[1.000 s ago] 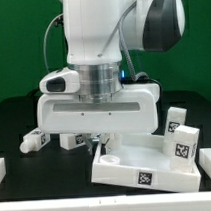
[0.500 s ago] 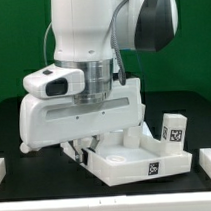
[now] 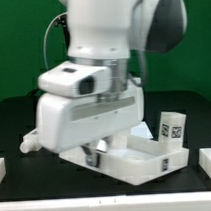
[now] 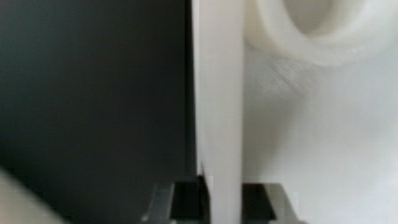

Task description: Assemble square table

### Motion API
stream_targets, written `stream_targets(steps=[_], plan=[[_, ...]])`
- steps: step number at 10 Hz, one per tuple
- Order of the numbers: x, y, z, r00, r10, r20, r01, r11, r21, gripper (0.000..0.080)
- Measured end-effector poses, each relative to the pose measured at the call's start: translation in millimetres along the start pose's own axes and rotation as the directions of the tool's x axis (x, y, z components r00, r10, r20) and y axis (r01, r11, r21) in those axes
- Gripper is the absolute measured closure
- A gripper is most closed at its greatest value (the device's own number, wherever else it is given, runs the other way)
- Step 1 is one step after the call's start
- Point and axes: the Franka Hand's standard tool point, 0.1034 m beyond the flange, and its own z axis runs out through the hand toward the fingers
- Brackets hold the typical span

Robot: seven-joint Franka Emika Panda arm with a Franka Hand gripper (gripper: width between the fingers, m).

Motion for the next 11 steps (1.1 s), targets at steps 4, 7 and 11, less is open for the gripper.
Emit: stream_targets(steps=[4,7,11], plan=[[3.6,1.9,2.0,0.961,-0.276,0.028,0.276,0.961,-0.018,0.0742],[21.7,5.7,-5.0,0.897,-0.44,0.04,0.441,0.897,-0.035,0.0742],[57.8,10.7,-7.1,0.826,-0.563,0.02,0.563,0.824,-0.069,0.0742]])
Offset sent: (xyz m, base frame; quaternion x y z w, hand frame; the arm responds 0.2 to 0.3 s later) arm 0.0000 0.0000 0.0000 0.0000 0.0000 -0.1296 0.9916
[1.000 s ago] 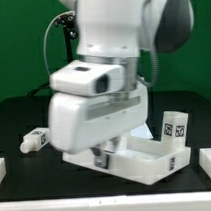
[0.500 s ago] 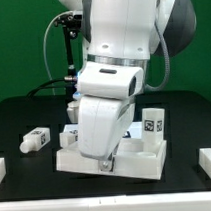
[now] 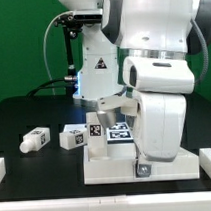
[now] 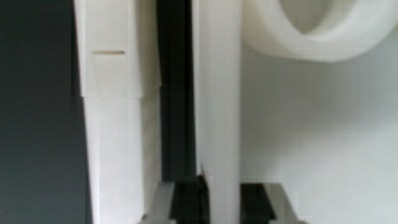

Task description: Assemble square table

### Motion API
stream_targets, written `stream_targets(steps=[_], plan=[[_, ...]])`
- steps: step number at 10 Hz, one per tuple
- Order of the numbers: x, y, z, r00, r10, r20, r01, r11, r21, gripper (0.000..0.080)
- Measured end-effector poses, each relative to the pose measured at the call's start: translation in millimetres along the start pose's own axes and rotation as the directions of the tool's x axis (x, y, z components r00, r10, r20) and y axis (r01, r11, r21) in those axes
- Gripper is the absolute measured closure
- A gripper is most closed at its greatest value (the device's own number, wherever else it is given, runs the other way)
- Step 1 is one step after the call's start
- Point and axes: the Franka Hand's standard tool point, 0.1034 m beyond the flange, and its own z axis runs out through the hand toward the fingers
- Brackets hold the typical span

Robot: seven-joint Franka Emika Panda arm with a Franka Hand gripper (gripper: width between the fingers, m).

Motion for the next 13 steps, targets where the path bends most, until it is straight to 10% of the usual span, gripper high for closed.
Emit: stream_targets(steps=[3,8,13], plan=[[-1.4,-0.6,1.2,1.0,0.02,0.001,-0.02,1.0,0.002,0.0742],[40.6,10.1,16.3,0.994,0.106,-0.018,-0.106,0.994,-0.003,0.0743],[47.2,11.6,17.5,0.999,0.047,0.018,-0.047,0.998,0.043,0.0742]])
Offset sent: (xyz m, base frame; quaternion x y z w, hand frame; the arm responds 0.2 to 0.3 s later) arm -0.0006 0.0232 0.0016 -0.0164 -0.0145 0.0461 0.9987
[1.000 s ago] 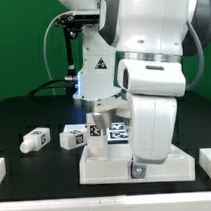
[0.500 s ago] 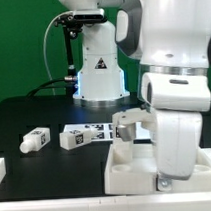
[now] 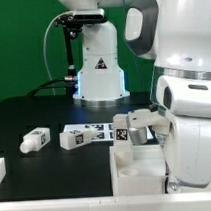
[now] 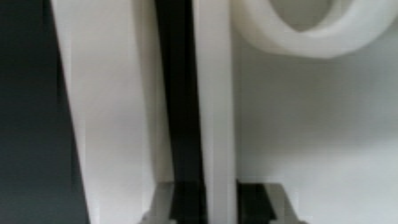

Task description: Assemble square table

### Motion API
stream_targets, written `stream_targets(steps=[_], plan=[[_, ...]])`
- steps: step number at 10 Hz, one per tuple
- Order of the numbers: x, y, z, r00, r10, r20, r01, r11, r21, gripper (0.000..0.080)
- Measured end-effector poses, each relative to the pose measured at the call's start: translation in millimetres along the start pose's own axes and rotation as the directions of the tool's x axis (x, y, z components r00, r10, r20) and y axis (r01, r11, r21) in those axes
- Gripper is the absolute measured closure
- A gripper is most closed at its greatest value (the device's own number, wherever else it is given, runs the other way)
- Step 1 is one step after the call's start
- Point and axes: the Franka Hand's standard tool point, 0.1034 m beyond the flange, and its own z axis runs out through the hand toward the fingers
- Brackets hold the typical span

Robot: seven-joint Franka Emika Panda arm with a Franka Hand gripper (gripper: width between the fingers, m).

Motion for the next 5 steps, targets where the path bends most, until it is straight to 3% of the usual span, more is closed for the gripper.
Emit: stream_targets(steps=[5], plan=[[-1.7,7.3,-15.2,1.0,0.02,0.008,-0.02,1.0,-0.02,0.0742]])
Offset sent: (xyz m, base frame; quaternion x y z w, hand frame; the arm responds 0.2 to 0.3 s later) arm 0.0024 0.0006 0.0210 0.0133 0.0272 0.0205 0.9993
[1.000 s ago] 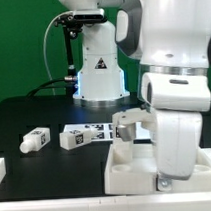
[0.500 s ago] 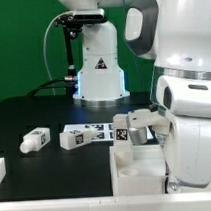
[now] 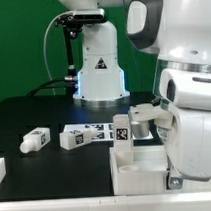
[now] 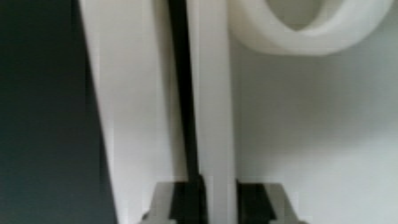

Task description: Assemble square table

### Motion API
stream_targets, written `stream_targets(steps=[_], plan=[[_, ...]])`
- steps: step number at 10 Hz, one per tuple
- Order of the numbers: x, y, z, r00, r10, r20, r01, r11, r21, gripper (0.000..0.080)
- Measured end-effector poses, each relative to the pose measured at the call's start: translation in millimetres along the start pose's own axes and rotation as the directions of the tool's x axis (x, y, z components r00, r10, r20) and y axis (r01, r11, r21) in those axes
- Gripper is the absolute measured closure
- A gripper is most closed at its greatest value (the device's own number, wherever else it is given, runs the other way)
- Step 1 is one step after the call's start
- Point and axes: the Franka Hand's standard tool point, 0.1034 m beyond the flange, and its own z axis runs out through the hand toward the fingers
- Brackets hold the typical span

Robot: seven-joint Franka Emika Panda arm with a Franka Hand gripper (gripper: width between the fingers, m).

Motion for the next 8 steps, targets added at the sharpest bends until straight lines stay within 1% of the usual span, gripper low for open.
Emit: stream_targets(steps=[2,4,6,8], plan=[[-5.4,2.3,1.0,1.0,0.008,0.001,-0.008,1.0,0.0,0.0742],[-0.9,4.0,2.9,1.0,0.005,-0.001,-0.005,1.0,-0.001,0.0743],[2.4,2.8,4.2,1.0,-0.005,0.003,0.005,1.0,0.004,0.0742],[3.5,-2.4,9.6,1.0,-0.009,0.006,0.009,1.0,0.003,0.0742]])
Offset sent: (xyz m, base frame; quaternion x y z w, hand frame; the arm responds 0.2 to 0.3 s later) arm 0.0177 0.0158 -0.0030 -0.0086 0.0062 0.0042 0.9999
